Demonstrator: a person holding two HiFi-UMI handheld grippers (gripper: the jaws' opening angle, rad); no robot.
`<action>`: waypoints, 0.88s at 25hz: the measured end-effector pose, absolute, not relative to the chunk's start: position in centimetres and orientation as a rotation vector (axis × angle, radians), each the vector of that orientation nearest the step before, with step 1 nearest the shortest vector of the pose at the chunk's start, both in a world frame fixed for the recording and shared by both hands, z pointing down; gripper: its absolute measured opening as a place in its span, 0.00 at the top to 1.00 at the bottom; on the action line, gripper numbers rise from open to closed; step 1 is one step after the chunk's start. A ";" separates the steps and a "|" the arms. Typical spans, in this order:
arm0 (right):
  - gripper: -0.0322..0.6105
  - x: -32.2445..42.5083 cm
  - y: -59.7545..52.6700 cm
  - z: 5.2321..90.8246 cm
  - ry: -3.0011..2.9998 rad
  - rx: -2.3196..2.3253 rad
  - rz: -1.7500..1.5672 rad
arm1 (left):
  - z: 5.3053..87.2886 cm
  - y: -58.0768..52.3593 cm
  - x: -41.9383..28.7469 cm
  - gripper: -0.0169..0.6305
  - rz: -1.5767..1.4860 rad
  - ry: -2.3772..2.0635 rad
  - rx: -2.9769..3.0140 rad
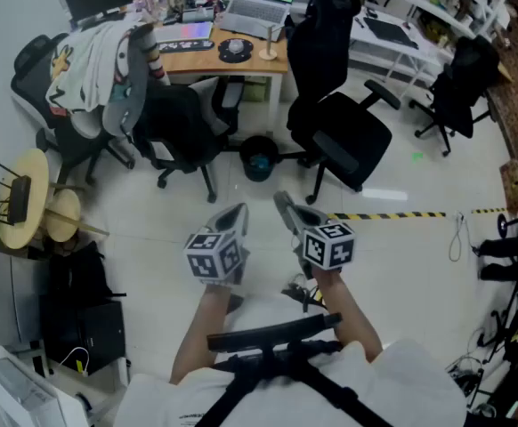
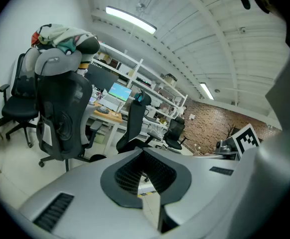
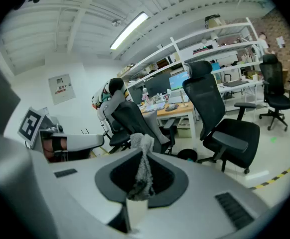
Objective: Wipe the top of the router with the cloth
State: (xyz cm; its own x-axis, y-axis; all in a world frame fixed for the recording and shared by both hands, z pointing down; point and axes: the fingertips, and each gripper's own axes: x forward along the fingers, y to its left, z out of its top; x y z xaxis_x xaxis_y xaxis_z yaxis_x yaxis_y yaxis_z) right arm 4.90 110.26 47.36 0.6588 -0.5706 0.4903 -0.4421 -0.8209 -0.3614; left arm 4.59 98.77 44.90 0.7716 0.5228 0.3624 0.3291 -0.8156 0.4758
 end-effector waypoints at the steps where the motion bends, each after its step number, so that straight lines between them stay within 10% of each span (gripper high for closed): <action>1: 0.89 4.9 110.1 47.3 0.824 -2.666 -0.896 | 44.8 98.6 4.6 0.98 0.688 0.647 2.578; 22: 0.89 5.9 100.6 47.5 0.964 -2.648 -0.929 | 45.0 89.8 4.9 0.98 0.657 0.542 2.582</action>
